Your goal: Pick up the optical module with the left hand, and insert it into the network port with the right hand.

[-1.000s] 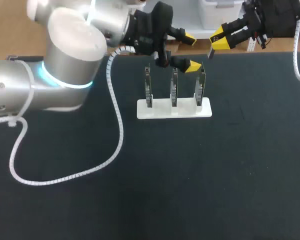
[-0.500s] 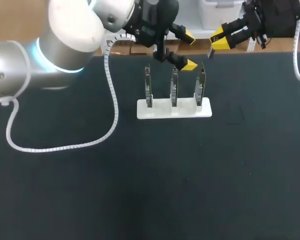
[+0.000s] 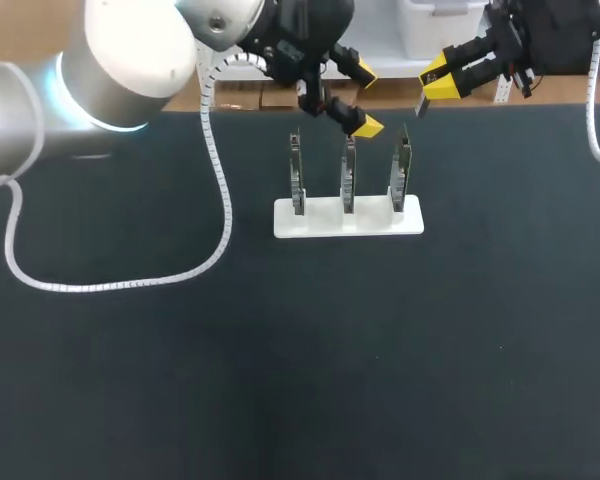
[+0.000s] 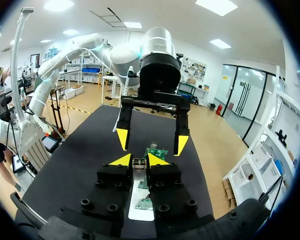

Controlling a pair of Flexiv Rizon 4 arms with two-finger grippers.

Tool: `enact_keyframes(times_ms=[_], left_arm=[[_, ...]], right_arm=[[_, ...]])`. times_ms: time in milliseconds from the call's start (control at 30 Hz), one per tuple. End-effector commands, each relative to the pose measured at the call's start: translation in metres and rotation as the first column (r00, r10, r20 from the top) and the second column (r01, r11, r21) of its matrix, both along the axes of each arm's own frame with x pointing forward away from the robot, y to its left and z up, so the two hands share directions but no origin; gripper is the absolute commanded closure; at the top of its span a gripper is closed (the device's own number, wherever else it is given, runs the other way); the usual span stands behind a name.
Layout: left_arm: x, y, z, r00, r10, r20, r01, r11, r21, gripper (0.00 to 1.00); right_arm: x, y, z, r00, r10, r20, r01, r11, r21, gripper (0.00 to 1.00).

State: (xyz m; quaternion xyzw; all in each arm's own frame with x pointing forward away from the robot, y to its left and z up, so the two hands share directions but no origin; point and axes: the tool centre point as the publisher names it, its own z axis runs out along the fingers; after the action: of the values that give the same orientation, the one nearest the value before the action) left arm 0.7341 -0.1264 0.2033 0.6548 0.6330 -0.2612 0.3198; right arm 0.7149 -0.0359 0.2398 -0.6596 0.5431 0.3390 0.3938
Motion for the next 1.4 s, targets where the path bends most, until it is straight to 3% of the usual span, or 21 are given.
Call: enact_keyframes(times_ms=[33, 933, 1167, 1400], left_arm=[[-0.001, 0.0, 0.001, 1.0, 0.001, 0.0, -0.001, 1.0, 0.004, 0.0], [-0.001, 0.0, 0.001, 1.0, 0.001, 0.0, -0.001, 1.0, 0.004, 0.0], [-0.001, 0.0, 0.001, 1.0, 0.001, 0.0, -0.001, 1.0, 0.004, 0.0], [-0.001, 0.0, 0.001, 1.0, 0.001, 0.0, -0.001, 1.0, 0.004, 0.0]], right_arm=[[-0.001, 0.0, 0.0, 1.0, -0.002, 0.002, 0.002, 1.0, 0.001, 1.0], [-0.001, 0.0, 0.0, 1.0, -0.002, 0.002, 0.002, 1.0, 0.001, 1.0], [-0.011, 0.019, -0.016, 0.998, 0.029, -0.064, -0.03, 0.999, -0.011, 1.0], [-0.019, 0.015, -0.018, 0.993, 0.028, -0.114, -0.035, 0.997, -0.068, 1.0]])
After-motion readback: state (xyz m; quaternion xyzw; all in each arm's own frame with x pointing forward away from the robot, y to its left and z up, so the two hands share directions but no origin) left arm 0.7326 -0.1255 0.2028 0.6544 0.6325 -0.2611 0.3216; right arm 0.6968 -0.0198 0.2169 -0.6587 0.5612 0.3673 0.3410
